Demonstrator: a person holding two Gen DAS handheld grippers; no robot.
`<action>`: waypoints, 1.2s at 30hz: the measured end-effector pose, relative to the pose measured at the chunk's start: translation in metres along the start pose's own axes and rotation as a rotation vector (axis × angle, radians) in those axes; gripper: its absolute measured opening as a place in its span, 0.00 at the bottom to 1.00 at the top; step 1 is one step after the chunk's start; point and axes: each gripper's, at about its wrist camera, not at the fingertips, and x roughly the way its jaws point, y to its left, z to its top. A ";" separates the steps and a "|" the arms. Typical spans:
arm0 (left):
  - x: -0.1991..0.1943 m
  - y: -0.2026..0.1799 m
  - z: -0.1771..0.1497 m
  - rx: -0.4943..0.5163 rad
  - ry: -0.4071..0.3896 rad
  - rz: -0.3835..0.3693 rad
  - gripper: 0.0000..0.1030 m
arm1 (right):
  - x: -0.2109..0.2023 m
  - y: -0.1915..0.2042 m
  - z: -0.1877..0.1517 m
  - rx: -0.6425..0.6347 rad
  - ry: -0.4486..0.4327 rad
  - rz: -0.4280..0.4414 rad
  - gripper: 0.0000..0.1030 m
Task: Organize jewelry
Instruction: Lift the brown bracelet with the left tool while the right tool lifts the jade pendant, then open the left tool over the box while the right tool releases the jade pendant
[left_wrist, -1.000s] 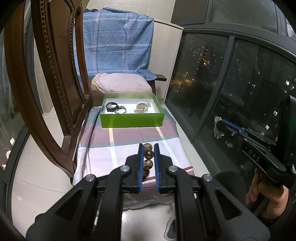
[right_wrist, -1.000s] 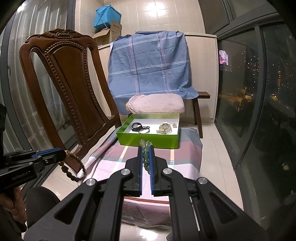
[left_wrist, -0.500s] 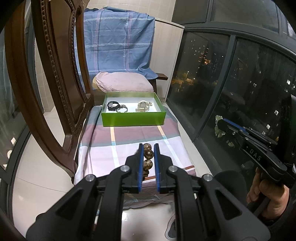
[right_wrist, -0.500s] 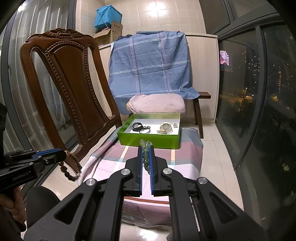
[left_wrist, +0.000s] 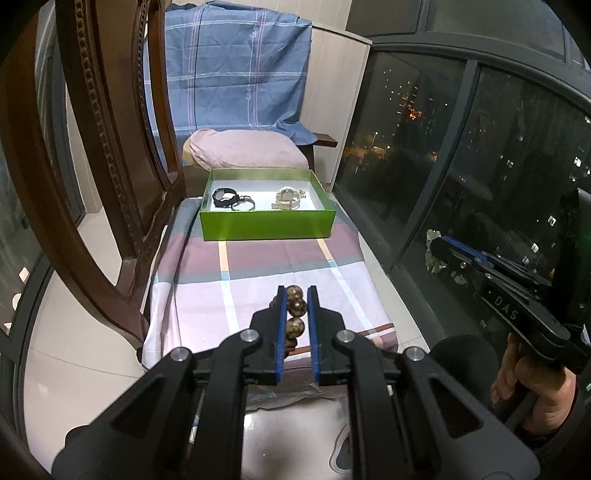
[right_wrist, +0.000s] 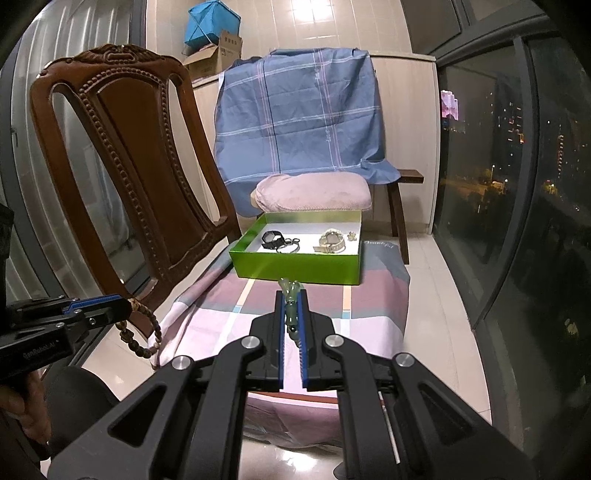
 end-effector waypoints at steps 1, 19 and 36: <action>0.004 0.001 0.002 -0.001 0.005 0.000 0.11 | 0.004 -0.001 0.001 -0.001 0.004 0.001 0.07; 0.125 0.028 0.171 0.006 -0.052 -0.021 0.11 | 0.149 -0.021 0.121 -0.016 -0.045 0.082 0.07; 0.338 0.089 0.152 -0.101 0.248 0.088 0.11 | 0.350 -0.044 0.087 0.040 0.230 0.031 0.07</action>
